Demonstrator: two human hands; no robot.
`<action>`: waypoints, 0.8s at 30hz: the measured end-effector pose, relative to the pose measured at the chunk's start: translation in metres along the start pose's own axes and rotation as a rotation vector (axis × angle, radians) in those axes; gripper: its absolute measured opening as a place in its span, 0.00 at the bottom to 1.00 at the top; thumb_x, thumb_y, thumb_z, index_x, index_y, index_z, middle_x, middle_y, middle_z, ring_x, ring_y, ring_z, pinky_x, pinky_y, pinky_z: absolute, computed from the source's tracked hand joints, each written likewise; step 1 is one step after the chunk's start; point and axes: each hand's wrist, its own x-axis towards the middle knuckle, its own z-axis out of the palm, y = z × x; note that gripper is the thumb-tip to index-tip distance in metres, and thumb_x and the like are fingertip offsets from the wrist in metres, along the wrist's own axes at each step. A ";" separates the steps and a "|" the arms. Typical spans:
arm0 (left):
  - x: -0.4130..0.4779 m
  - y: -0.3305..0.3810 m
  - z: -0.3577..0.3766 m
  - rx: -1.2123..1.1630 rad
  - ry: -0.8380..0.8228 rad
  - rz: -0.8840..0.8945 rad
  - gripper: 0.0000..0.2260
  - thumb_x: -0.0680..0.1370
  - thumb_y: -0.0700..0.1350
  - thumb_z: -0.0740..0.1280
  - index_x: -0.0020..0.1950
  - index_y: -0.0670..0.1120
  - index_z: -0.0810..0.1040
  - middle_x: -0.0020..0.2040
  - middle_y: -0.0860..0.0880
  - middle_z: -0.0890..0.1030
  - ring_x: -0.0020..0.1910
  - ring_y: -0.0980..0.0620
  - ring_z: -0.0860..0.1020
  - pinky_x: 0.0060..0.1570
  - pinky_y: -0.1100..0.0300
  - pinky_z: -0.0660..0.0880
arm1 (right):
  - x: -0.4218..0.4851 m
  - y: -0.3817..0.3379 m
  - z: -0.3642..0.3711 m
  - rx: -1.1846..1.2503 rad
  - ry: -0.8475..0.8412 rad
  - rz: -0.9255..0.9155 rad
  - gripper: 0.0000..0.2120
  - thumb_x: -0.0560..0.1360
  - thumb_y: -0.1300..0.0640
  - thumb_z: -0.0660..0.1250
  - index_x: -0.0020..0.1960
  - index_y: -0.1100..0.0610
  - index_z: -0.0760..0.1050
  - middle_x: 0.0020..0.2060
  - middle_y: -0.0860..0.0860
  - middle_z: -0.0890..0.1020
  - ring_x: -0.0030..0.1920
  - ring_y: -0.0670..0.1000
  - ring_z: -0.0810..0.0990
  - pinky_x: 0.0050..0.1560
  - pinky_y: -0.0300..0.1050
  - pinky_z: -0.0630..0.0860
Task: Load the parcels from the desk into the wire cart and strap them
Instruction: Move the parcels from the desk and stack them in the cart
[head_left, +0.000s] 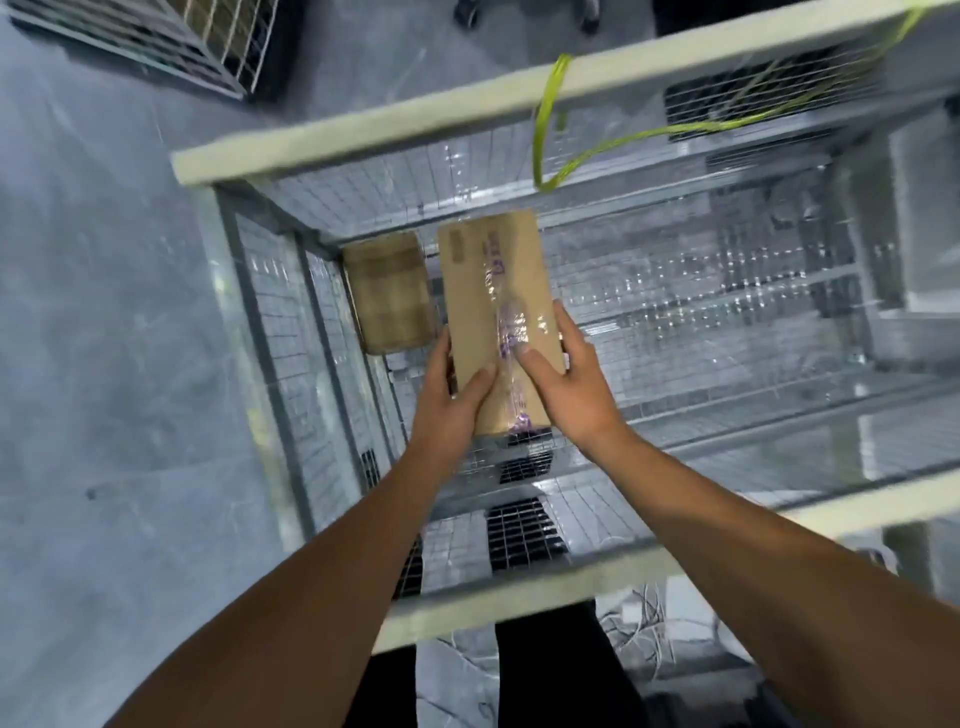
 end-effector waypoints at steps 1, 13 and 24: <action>0.020 -0.012 0.003 -0.016 0.021 -0.022 0.34 0.79 0.57 0.70 0.82 0.56 0.62 0.74 0.52 0.75 0.66 0.57 0.79 0.64 0.57 0.79 | 0.021 0.016 0.002 0.009 -0.007 -0.005 0.36 0.78 0.39 0.70 0.82 0.39 0.59 0.71 0.43 0.74 0.69 0.44 0.76 0.73 0.53 0.73; 0.234 -0.122 -0.027 0.618 0.473 0.021 0.29 0.83 0.62 0.62 0.80 0.50 0.66 0.82 0.45 0.62 0.82 0.44 0.57 0.76 0.49 0.60 | 0.238 0.162 0.063 -0.110 -0.061 -0.077 0.39 0.80 0.38 0.68 0.84 0.42 0.54 0.68 0.40 0.70 0.65 0.32 0.70 0.71 0.36 0.65; 0.249 -0.137 -0.033 0.932 0.290 0.040 0.39 0.80 0.59 0.67 0.85 0.51 0.52 0.85 0.42 0.50 0.83 0.37 0.47 0.81 0.45 0.46 | 0.254 0.149 0.080 -0.328 -0.254 0.024 0.42 0.75 0.27 0.63 0.78 0.27 0.40 0.79 0.47 0.69 0.58 0.50 0.83 0.58 0.51 0.79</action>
